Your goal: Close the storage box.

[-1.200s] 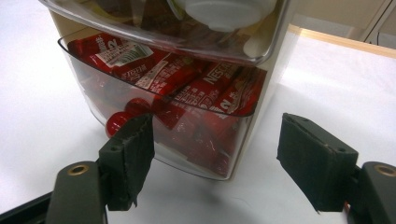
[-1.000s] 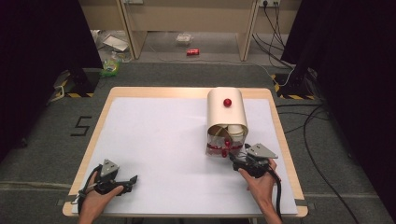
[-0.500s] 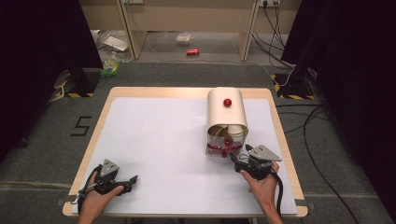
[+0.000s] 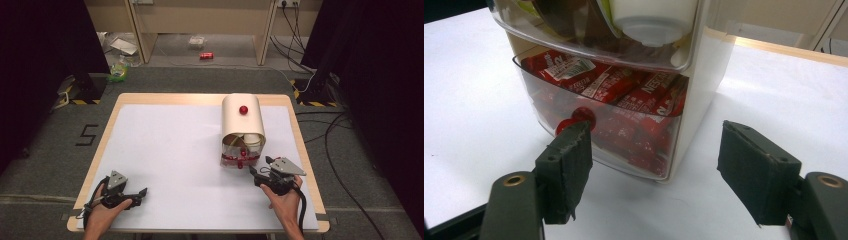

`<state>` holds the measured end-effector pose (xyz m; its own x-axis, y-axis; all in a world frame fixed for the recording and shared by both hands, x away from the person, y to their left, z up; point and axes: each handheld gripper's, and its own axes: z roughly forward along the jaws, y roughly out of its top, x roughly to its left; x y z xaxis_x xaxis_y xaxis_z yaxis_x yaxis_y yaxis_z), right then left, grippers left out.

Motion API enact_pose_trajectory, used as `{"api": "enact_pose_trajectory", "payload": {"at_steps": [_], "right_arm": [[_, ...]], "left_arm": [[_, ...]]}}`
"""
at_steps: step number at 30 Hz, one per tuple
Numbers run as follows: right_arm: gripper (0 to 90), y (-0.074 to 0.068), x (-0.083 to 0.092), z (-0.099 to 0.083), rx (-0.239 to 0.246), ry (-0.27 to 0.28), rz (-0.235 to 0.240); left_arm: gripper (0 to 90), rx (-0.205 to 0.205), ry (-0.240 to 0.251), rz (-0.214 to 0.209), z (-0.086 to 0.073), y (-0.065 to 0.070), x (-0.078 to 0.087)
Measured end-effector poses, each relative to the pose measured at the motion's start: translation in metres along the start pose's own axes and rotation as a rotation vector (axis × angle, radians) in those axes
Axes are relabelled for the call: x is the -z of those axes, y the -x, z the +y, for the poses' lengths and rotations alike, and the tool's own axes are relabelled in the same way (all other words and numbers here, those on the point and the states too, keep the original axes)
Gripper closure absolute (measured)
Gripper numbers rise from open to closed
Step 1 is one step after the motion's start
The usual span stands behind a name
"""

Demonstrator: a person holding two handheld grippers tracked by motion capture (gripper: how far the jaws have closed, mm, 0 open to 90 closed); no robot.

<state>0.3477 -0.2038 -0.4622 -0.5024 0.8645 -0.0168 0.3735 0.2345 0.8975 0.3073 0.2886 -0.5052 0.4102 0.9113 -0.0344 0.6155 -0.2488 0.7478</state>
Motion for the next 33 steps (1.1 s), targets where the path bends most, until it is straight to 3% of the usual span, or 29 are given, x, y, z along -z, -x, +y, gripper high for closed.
{"api": "enact_pose_trajectory", "payload": {"at_steps": [33], "right_arm": [[30.6, 0.008, 0.021, -0.007, -0.023, 0.005, -0.005]], "left_arm": [[12.3, 0.005, 0.001, -0.004, 0.000, -0.001, 0.000]]}}
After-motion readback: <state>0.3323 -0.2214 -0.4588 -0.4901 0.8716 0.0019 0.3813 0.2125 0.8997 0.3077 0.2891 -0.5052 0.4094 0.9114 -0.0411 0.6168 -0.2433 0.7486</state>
